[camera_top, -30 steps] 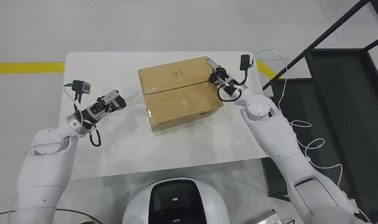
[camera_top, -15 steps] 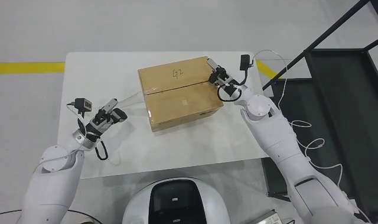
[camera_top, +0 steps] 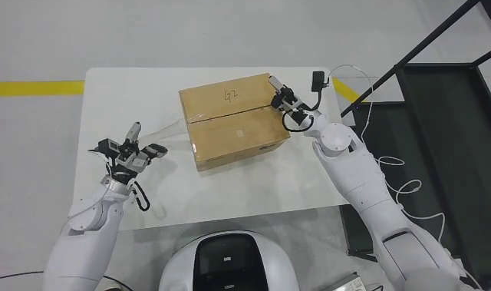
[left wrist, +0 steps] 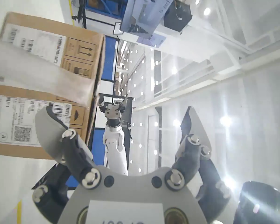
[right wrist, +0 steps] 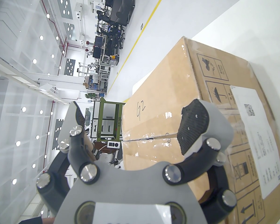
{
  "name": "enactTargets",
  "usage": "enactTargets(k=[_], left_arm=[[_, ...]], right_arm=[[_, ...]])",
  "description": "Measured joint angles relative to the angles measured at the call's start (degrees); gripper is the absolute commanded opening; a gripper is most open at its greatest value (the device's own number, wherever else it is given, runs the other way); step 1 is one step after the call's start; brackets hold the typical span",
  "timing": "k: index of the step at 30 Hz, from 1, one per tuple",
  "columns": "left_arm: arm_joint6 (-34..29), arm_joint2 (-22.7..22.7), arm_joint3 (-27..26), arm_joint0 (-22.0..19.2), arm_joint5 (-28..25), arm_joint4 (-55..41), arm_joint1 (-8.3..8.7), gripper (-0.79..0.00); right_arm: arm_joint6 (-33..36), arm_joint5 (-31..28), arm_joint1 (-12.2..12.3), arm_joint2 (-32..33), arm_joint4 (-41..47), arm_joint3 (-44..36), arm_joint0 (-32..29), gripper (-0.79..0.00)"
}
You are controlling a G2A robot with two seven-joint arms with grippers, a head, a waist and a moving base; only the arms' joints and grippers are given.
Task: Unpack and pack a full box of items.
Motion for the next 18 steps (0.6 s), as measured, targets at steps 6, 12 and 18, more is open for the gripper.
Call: enactTargets(k=[6,12,18], left_arm=[[13.15,3.19,-0.57,1.81,-1.87,5.68,-1.16,0.000],[23.35,5.97,0.57,-0.36,-2.21,12.83,-2.27,0.000],[24.27,9.50,6.17,-5.56,-0.28,8.58,-3.93,0.000]], right_arm=[[0.00,0.00,0.00,0.00,0.00,0.00,0.00,0.000],[0.00,0.00,0.00,0.00,0.00,0.00,0.00,0.000],[0.00,0.00,0.00,0.00,0.00,0.00,0.00,0.000]])
